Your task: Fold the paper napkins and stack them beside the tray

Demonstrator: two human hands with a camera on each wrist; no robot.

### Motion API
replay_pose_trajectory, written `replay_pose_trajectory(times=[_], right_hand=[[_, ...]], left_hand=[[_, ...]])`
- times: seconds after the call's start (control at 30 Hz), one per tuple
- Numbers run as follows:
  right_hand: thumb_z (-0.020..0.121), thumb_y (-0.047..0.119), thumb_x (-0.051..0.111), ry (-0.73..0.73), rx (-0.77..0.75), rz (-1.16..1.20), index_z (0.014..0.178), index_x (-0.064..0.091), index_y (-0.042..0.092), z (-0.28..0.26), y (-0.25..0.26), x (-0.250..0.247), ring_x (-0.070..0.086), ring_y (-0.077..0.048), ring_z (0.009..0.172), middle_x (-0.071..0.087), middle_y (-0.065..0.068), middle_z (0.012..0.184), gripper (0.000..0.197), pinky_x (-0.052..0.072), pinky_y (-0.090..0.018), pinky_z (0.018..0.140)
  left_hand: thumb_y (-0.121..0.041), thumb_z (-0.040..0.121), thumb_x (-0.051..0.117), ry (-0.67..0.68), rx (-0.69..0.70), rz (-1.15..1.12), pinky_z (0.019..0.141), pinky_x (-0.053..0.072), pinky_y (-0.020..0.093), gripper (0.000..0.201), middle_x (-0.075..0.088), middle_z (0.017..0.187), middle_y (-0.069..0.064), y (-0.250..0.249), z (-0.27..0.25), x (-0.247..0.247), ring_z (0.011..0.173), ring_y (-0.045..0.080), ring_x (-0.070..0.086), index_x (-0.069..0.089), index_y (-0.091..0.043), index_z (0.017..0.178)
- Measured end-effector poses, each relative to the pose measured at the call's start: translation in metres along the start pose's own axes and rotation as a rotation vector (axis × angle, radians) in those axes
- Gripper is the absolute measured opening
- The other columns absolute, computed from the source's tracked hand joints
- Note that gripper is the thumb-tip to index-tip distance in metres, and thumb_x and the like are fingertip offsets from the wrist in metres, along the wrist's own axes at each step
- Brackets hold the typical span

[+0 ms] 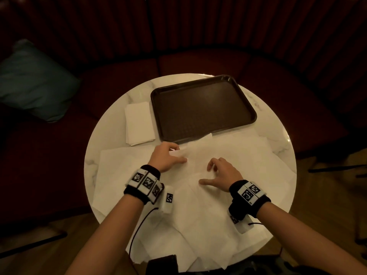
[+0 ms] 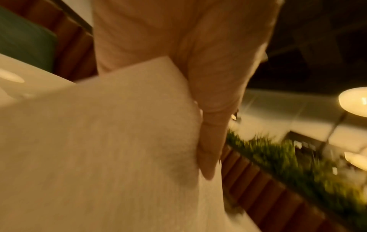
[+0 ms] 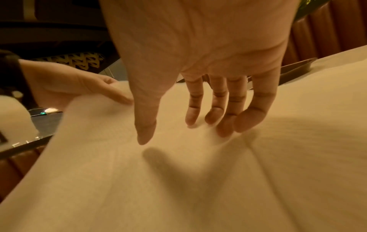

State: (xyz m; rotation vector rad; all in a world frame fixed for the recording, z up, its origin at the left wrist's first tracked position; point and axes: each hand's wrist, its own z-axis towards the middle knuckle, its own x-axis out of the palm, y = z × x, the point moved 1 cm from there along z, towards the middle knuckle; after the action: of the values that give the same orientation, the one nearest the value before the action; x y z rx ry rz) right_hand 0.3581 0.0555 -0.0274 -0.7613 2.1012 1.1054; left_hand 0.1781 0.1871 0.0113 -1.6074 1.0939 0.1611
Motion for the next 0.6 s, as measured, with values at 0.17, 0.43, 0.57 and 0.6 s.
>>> replay_pose_trajectory(times=[0.17, 0.43, 0.57, 0.6], right_hand=[[0.068, 0.059, 0.075, -0.057, -0.025, 0.06, 0.09, 0.052, 0.028, -0.002, 0.005, -0.001, 0.052, -0.012, 0.083, 0.05, 0.008, 0.094, 0.044, 0.044, -0.029, 0.071], [0.074, 0.044, 0.078, -0.193, 0.109, -0.005, 0.116, 0.05, 0.023, 0.017, 0.003, -0.014, 0.05, -0.022, 0.106, 0.047, -0.003, 0.12, 0.055, 0.045, -0.034, 0.087], [0.069, 0.051, 0.079, -0.179, 0.287, -0.141, 0.14, 0.033, 0.019, 0.027, -0.007, -0.013, 0.036, -0.031, 0.127, 0.038, -0.009, 0.138, 0.09, 0.038, -0.043, 0.099], [0.068, 0.052, 0.079, -0.17, 0.31, -0.144, 0.141, 0.03, 0.018, 0.029, -0.008, -0.013, 0.035, -0.031, 0.128, 0.037, -0.01, 0.139, 0.095, 0.037, -0.044, 0.1]], left_hand=[[-0.022, 0.066, 0.087, -0.039, 0.004, -0.135, 0.081, 0.041, 0.029, 0.034, 0.058, 0.111, -0.001, 0.003, -0.011, -0.026, 0.101, 0.018, 0.052, 0.064, -0.017, 0.09], [-0.018, 0.066, 0.086, 0.023, -0.143, 0.091, 0.084, 0.049, 0.029, 0.044, 0.064, 0.109, 0.009, 0.051, -0.008, -0.021, 0.093, 0.022, 0.061, 0.061, -0.022, 0.101], [-0.019, 0.07, 0.083, 0.037, -0.135, 0.192, 0.084, 0.045, 0.026, 0.046, 0.061, 0.113, 0.007, 0.062, -0.003, -0.014, 0.099, 0.02, 0.059, 0.061, -0.02, 0.11], [-0.02, 0.07, 0.082, 0.034, -0.136, 0.206, 0.086, 0.046, 0.027, 0.046, 0.061, 0.114, 0.007, 0.063, -0.002, -0.013, 0.101, 0.021, 0.06, 0.06, -0.021, 0.111]])
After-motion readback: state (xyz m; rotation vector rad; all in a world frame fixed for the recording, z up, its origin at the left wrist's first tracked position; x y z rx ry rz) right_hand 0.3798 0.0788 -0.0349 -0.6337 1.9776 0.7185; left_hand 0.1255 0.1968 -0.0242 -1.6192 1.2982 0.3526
